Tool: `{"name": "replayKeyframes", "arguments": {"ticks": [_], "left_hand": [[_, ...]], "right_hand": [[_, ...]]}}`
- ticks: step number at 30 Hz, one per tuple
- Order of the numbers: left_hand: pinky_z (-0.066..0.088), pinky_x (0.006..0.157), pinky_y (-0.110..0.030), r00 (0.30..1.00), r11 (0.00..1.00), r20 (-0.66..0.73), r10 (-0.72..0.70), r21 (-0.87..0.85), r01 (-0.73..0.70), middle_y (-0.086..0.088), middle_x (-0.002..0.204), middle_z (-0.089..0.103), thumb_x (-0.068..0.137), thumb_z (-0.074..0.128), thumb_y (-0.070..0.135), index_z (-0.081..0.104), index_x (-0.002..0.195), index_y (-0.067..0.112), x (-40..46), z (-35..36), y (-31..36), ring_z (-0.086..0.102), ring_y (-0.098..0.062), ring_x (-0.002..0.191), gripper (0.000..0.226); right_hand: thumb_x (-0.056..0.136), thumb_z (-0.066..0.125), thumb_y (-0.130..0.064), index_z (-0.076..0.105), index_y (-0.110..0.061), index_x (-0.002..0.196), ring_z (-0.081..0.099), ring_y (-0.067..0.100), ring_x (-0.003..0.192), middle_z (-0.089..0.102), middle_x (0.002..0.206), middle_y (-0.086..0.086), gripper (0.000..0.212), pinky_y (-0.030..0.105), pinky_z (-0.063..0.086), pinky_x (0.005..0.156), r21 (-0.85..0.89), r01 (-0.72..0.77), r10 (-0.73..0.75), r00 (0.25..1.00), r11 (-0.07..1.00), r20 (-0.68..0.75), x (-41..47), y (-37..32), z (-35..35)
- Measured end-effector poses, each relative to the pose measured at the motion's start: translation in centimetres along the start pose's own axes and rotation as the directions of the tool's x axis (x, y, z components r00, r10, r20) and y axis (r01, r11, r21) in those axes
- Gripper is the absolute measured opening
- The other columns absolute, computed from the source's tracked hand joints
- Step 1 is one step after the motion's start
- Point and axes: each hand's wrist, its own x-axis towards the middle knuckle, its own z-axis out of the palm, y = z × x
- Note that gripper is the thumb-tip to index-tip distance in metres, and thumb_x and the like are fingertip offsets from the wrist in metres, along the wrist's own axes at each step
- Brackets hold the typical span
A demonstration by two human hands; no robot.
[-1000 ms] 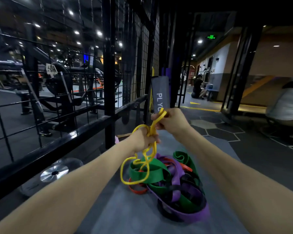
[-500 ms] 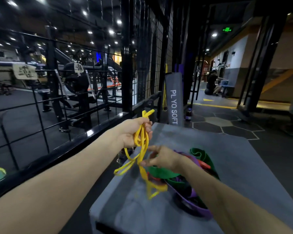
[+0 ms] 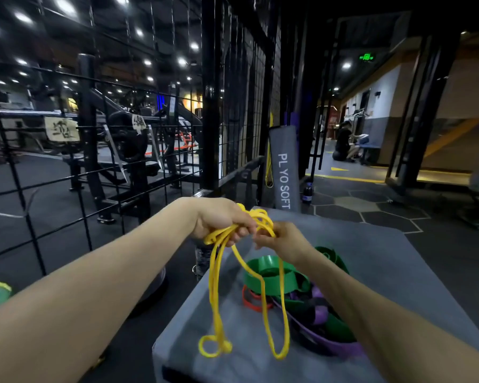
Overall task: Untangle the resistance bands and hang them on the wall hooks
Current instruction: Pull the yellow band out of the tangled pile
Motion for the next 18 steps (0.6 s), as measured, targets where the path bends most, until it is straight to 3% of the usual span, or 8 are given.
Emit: {"name": "replayKeyframes", "arguments": {"ticks": [2,5,9,13,18], "left_hand": [[0.047,0.057,-0.023,0.997,0.995,-0.071,0.019,0.099,-0.012,-0.002,0.059,0.049,0.092,0.053,0.011,0.052,0.068,0.009,0.3,-0.1,0.2,0.046,-0.012,0.052,0.024],[0.047,0.072,-0.033,0.980,0.989,-0.174,0.099,0.123,-0.078,-0.008,0.070,0.052,0.095,0.051,0.013,0.047,0.073,0.009,1.1,0.6,1.3,0.050,-0.017,0.063,0.023],[0.050,0.063,-0.020,0.961,0.969,-0.165,0.222,0.146,-0.198,-0.004,0.072,0.055,0.097,0.046,0.011,0.047,0.074,0.011,1.9,2.6,4.7,0.055,-0.011,0.067,0.023],[0.053,0.063,-0.019,0.953,0.933,-0.078,0.294,0.238,-0.269,-0.006,0.075,0.056,0.097,0.044,0.008,0.050,0.075,0.008,3.9,5.0,9.3,0.058,-0.009,0.063,0.023],[0.054,0.050,-0.016,0.935,0.911,-0.014,0.355,0.230,-0.343,-0.006,0.071,0.056,0.098,0.042,0.008,0.051,0.075,0.006,7.1,9.1,15.9,0.061,-0.005,0.052,0.025]], "right_hand": [[0.083,0.068,-0.014,0.061,-0.011,0.062,0.042,-0.002,0.043,0.053,0.059,0.003,0.022,0.013,0.035,0.049,-0.089,-0.020,0.018,1.000,0.996,-0.019,-0.7,0.3,-1.6],[0.079,0.073,-0.014,0.061,-0.008,0.062,0.042,0.009,0.057,0.050,0.058,0.004,0.021,0.022,0.035,0.058,-0.102,-0.066,0.064,0.998,0.993,-0.021,-2.0,0.1,-4.8],[0.078,0.073,-0.013,0.062,-0.007,0.068,0.036,0.018,0.060,0.044,0.063,0.009,0.016,0.027,0.031,0.056,-0.112,-0.109,0.099,0.991,0.988,-0.095,-4.4,0.0,-9.4],[0.083,0.068,-0.010,0.056,-0.010,0.062,0.046,0.006,0.044,0.048,0.056,0.004,0.024,0.013,0.038,0.043,-0.093,-0.122,0.100,0.971,0.988,-0.215,-6.6,0.1,-13.6],[0.085,0.067,-0.014,0.055,-0.013,0.055,0.050,0.009,0.042,0.052,0.052,0.004,0.032,0.017,0.046,0.047,-0.025,-0.138,0.118,0.916,0.990,-0.383,-7.1,1.0,-19.5]]}}
